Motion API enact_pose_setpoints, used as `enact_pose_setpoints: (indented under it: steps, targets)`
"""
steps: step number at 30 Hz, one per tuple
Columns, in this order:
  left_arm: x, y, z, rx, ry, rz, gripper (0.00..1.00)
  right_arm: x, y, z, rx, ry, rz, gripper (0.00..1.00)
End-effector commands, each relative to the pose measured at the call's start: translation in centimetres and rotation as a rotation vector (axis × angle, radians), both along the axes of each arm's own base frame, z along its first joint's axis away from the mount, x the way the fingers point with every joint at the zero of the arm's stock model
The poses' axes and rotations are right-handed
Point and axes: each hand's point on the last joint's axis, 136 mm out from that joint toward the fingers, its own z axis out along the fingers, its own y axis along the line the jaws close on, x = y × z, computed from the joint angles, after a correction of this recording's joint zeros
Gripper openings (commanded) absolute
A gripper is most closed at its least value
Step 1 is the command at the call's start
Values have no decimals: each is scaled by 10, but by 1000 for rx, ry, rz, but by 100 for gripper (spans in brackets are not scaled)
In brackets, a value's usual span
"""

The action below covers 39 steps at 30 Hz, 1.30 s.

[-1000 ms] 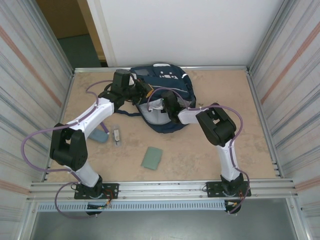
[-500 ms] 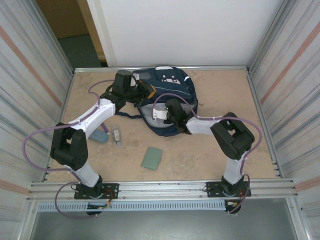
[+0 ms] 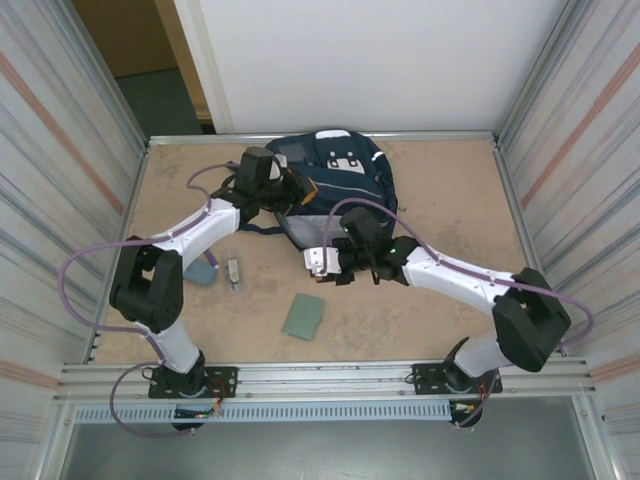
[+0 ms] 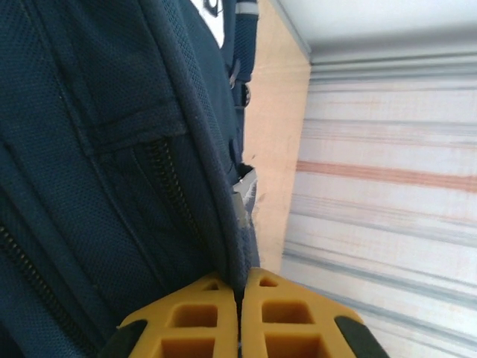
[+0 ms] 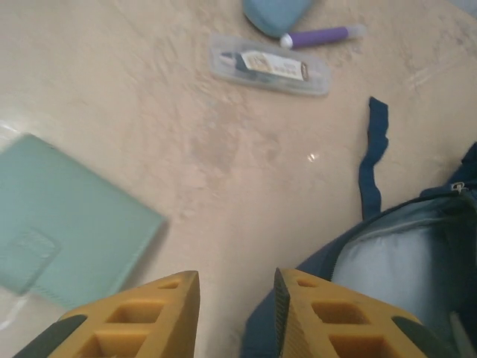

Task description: Pack the student bag

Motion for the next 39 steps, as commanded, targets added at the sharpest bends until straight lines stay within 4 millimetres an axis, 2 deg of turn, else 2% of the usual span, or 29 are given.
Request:
enact_pose_setpoints:
  steps: [1,3,5,7,9,11,15,18,25,29,31,34,35,37,39]
  targets:
    - [-14,2,-13,61,-17,-46,17,-23,-10,27,118,111,10,34]
    - [-18,10,-25,80,-2,-36,27,-14,-16,43,202,73,-52,34]
    - [-20,23,-37,126,10,-6,32,1,-26,52,245,9,-144,34]
    - [-20,38,-45,155,27,31,37,33,-42,65,305,-88,-352,34]
    - [-15,60,-46,140,57,88,40,68,-71,81,401,-131,-648,34]
    - [-5,84,-39,176,21,140,43,84,-89,81,435,-86,-832,34]
    - [15,144,-41,436,-41,277,50,95,-100,71,481,83,-1043,38]
    - [29,165,-55,503,-45,301,50,93,-97,68,520,177,-1100,44]
    - [71,149,-93,465,-14,161,50,88,-90,52,495,296,-1163,46]
    - [93,147,-111,460,-59,180,51,84,-87,32,460,376,-1199,46]
    - [99,144,-120,443,-54,186,49,84,-85,27,461,401,-1210,45]
    - [101,142,-136,420,-39,194,38,80,-74,18,455,468,-1190,45]
    - [101,143,-139,412,-34,209,32,78,-69,12,436,499,-1172,45]
    - [94,148,-142,406,-22,259,12,72,-57,4,403,541,-1137,45]
    - [84,146,-138,410,-39,271,5,67,-47,-3,382,569,-1120,44]
